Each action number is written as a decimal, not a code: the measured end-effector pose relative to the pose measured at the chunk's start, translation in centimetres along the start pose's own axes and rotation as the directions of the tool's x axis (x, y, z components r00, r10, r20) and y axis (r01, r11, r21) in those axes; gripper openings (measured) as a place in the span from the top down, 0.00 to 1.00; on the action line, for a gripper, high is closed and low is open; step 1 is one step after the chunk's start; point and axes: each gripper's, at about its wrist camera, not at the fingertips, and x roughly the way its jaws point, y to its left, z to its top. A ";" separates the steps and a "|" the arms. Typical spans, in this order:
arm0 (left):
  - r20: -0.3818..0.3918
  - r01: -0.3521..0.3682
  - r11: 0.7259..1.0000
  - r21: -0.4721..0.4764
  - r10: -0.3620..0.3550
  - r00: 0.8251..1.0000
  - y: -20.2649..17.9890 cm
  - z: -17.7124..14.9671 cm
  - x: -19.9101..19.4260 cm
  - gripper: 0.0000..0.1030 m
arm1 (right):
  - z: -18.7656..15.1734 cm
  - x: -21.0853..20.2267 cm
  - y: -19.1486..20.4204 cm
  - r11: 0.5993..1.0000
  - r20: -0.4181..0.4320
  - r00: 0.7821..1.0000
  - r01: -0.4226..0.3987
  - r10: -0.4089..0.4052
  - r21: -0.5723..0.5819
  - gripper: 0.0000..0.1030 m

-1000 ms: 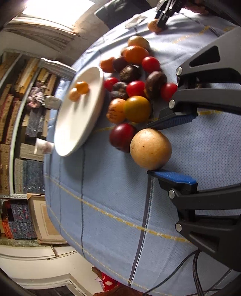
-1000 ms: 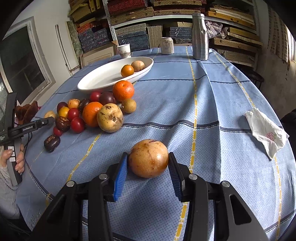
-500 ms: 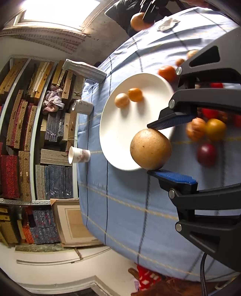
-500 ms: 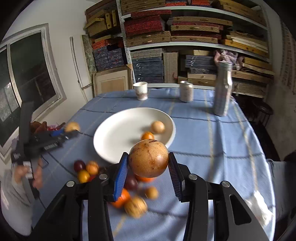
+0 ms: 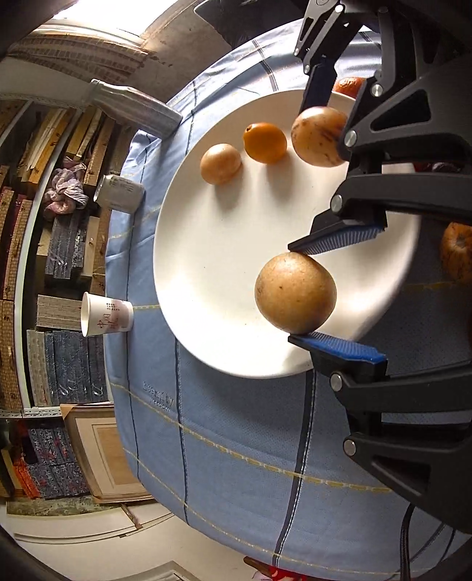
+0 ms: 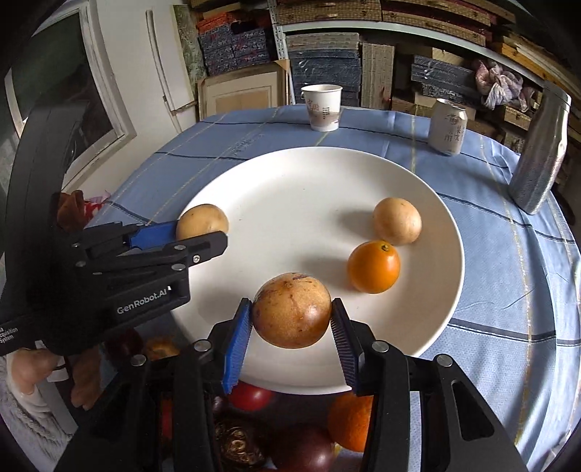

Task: Organize fruits
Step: 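Lift both fruits over the white plate and release them onto it, then grasp a dark red plum with the left tool while the right grasps a yellow speckled fruit, then carry both fruits onto the white plate and open both tools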

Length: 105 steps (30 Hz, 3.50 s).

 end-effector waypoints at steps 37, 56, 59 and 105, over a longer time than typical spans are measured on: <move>0.060 -0.177 0.984 -0.021 0.178 0.982 3.5 -12.2 -8.8 0.10 | -12.1 -12.0 -9.0 0.940 0.266 0.963 -0.050 -0.044 0.336 0.13; 0.093 -0.209 0.976 -0.062 0.214 0.972 5.4 -11.4 -8.7 0.08 | -12.3 -11.9 -8.9 0.946 0.253 0.966 -0.042 -0.043 0.322 0.13; 0.091 -0.187 0.980 -0.061 0.192 0.977 5.5 -11.3 -8.5 0.09 | -12.3 -11.8 -8.8 0.948 0.251 0.967 -0.038 -0.045 0.316 0.13; -0.003 -0.051 0.997 -0.058 0.051 0.999 5.3 -11.5 -6.0 0.64 | -14.1 -7.7 -2.6 0.996 0.032 0.999 -0.043 0.041 0.076 0.59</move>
